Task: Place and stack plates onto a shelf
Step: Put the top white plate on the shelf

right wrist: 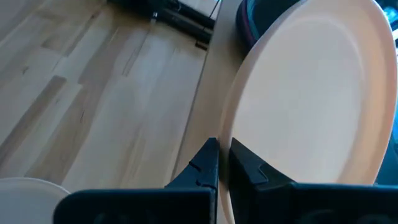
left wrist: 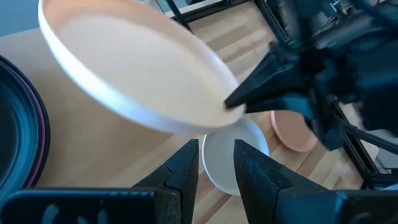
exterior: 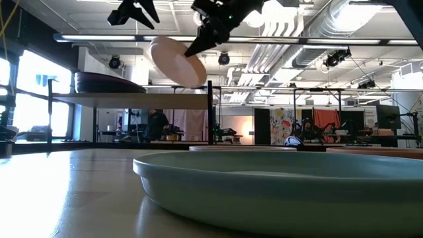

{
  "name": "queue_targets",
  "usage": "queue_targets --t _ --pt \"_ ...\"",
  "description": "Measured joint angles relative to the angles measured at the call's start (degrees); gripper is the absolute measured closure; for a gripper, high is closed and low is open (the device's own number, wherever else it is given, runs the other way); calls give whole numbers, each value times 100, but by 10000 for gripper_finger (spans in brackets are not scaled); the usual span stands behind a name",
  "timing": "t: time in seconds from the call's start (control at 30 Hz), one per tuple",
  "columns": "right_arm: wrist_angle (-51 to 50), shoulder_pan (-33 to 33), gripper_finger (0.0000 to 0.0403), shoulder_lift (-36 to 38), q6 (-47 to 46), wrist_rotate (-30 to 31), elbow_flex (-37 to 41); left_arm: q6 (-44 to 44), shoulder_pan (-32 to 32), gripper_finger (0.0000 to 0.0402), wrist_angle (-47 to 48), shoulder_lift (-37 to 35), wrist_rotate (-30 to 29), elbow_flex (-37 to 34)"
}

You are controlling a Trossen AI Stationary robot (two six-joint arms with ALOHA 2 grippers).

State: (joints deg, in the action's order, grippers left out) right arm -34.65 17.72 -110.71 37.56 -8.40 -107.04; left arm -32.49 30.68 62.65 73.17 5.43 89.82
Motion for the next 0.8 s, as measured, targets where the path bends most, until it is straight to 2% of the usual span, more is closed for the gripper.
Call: queue_targets --t 0.63,0.8 --pt "-58 113 403 -416 149 402 0 11 0 312 5 0 -2 0" --pt "-70 227 403 -416 105 163 0 12 0 312 5 0 -2 0"
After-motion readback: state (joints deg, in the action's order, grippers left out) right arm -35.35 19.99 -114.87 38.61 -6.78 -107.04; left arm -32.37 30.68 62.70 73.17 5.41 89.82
